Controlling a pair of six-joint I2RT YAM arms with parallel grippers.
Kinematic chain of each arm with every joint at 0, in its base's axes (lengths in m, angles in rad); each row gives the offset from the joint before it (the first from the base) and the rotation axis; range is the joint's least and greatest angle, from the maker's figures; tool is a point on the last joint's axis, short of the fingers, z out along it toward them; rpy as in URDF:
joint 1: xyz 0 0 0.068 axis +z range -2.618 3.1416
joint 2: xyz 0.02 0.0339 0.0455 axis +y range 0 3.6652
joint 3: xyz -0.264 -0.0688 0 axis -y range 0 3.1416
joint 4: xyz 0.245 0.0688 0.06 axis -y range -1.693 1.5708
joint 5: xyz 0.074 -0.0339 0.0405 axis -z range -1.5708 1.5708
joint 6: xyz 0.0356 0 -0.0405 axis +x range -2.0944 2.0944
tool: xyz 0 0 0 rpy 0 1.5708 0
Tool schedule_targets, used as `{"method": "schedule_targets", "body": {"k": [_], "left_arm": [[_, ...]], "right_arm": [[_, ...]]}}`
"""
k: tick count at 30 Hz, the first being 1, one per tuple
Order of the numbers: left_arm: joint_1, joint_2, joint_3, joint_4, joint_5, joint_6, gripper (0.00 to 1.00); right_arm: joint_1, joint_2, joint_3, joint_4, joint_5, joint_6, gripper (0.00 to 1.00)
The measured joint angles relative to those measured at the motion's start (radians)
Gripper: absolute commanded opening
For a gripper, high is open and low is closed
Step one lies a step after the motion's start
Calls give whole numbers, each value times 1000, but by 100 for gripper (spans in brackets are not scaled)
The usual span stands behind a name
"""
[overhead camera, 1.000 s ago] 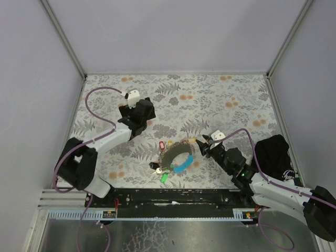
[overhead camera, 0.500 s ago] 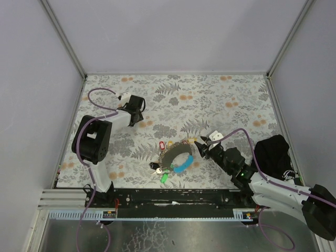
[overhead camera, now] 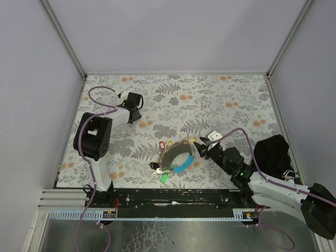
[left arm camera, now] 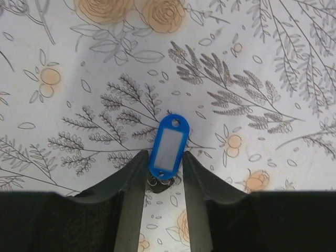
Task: Put the keys on the keyring
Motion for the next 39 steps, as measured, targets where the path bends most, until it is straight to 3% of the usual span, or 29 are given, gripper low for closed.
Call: {"method": "schedule_targets", "body": {"k": [8, 23, 28, 31, 39], "left_arm": [[-36, -100, -118, 33, 155, 2, 23], [-200, -109, -124, 39, 358, 18, 16], [-213, -111, -125, 42, 367, 29, 26], [-215, -142, -141, 39, 359, 28, 38], [-295, -248, -146, 31, 278, -3, 44]], "right_arm": [[0, -4, 0, 0, -6, 0, 44], [0, 4, 9, -8, -24, -1, 44], [0, 27, 23, -11, -31, -3, 44], [0, 42, 26, -12, -34, -5, 44], [0, 72, 37, -15, -51, -8, 43]]}}
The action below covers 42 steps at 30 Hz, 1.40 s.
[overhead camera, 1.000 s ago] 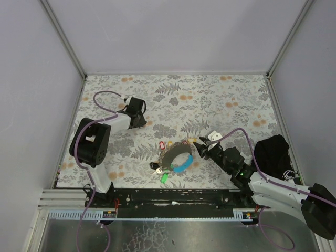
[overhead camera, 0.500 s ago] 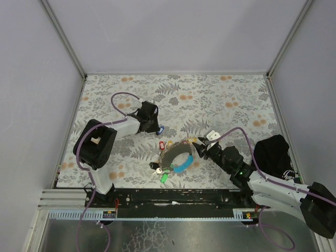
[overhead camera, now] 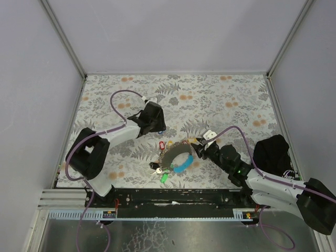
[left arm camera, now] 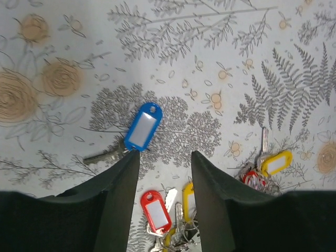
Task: Put the keys on the keyring
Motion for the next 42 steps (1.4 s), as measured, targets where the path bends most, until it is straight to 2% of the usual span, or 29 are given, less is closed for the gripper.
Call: {"method": "schedule_targets", "body": {"k": [8, 12, 16, 21, 27, 33, 37, 42], "left_arm": [[-42, 57, 0, -5, -56, -34, 42], [-41, 79, 2, -6, -80, -34, 38], [-41, 109, 19, -5, -83, -34, 29], [-41, 144, 37, 5, -60, -37, 26], [-69, 202, 106, 24, 2, -35, 31], [-116, 229, 150, 66, 96, -34, 43], [-119, 168, 122, 89, 116, -18, 49], [-119, 8, 42, 99, 120, 9, 51]], "right_arm": [[0, 7, 0, 0, -1, -3, 43], [0, 9, 2, 0, -2, -3, 43], [0, 11, 2, 0, -9, -7, 43], [0, 11, 2, 0, -9, -10, 43], [0, 11, 2, -1, -8, -10, 43], [0, 9, 2, -8, 4, -9, 45], [0, 9, 25, -52, 11, -5, 41], [-3, 60, 141, -183, 4, 16, 38]]}}
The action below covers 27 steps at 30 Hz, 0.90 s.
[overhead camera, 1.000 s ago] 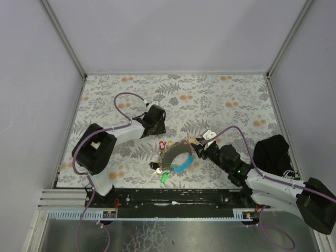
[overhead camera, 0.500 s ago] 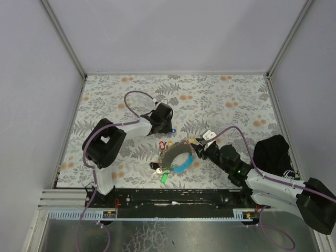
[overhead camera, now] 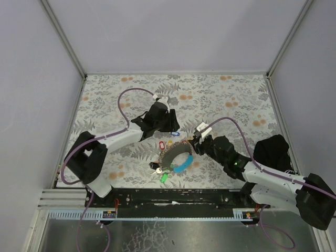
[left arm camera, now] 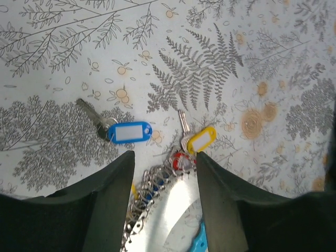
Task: Put the keys on the keyring
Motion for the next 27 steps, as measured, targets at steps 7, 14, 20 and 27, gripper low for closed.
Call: {"method": "schedule_targets", "body": {"k": [7, 14, 20, 27], "left_arm": [[-18, -142, -151, 10, 22, 28, 51], [-171, -153, -201, 11, 38, 31, 51], [-307, -66, -150, 18, 37, 32, 51], [-367, 60, -119, 16, 35, 39, 52]], "right_arm": [[-37, 39, 62, -166, -74, 61, 40], [-103, 79, 67, -267, -117, 144, 40], [-147, 81, 67, -298, -108, 201, 41], [-152, 72, 66, -299, -106, 229, 43]]}}
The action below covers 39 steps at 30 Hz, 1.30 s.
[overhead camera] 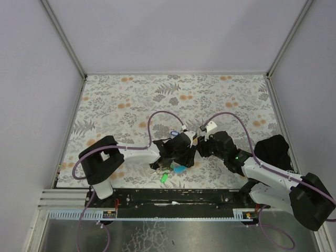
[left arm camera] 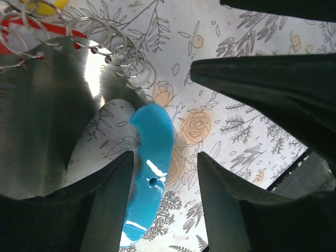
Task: Put the keys on the keyring
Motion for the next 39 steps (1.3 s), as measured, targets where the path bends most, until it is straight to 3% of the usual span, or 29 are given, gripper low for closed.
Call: {"method": "schedule_targets", "body": {"k": [7, 24, 39], "left_arm": [[19, -79, -96, 7, -37, 10, 53], [299, -418, -384, -52, -107, -46, 55], [316, -428, -385, 29, -31, -73, 54]], "right_arm": [[-3, -8, -3, 5, -57, -32, 48], [0, 217, 29, 122, -394, -106, 48], [203, 396, 140, 122, -223, -268, 30]]}}
